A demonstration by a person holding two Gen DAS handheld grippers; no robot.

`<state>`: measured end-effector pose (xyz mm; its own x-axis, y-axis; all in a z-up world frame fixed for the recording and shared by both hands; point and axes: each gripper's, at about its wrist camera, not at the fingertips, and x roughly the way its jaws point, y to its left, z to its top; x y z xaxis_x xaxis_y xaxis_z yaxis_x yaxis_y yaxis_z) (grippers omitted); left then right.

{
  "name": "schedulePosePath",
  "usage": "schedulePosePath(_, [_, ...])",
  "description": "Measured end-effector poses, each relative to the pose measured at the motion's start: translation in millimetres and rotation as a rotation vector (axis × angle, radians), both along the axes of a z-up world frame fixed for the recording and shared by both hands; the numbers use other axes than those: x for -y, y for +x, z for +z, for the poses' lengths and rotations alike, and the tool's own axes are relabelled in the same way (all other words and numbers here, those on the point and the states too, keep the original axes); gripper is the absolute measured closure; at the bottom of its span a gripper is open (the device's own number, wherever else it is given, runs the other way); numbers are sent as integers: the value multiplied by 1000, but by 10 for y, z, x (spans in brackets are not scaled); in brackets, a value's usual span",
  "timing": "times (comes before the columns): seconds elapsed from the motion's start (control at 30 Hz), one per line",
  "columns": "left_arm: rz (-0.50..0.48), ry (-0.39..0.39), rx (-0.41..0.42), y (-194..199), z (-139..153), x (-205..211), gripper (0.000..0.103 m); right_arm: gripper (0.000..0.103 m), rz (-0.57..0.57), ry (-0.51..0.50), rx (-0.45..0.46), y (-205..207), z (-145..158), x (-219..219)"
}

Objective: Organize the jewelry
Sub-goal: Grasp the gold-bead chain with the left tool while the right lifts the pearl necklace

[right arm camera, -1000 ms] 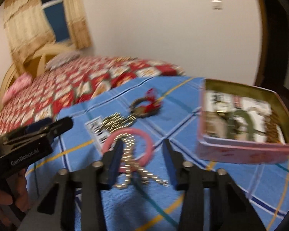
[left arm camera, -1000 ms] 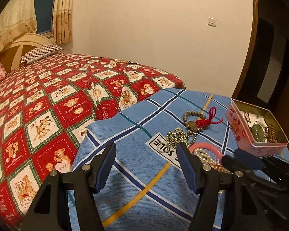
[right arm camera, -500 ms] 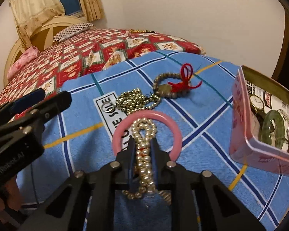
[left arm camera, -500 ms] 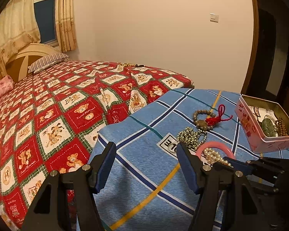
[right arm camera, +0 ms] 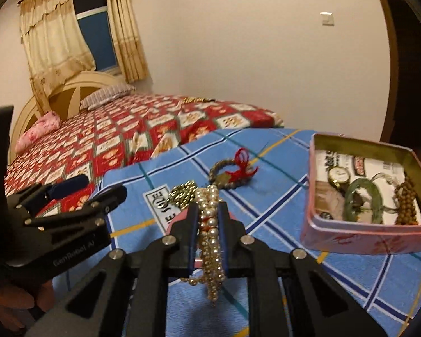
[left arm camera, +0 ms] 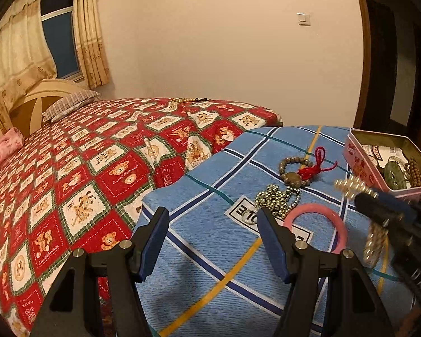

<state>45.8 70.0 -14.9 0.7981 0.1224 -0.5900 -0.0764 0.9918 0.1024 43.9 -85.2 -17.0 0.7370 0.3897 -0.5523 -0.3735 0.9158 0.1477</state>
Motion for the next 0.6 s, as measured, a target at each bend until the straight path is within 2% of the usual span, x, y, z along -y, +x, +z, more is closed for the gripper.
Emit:
schedulePosePath(0.07, [-23,-33,-4,2,-2,-18,38,87,-25,5,31,-26,59,52])
schedulePosePath(0.23, [-40,-184,-44,83,-45,-178,38,87,-112,33,100,-95,195,292])
schedulePosePath(0.43, [-83,-278,-92,291,-108,-129,38,87,-212,108,116,-72,263,627])
schedulePosePath(0.6, [-152,-224,-162,638,-204,87,38,87,-224,118,91,-34,221,659])
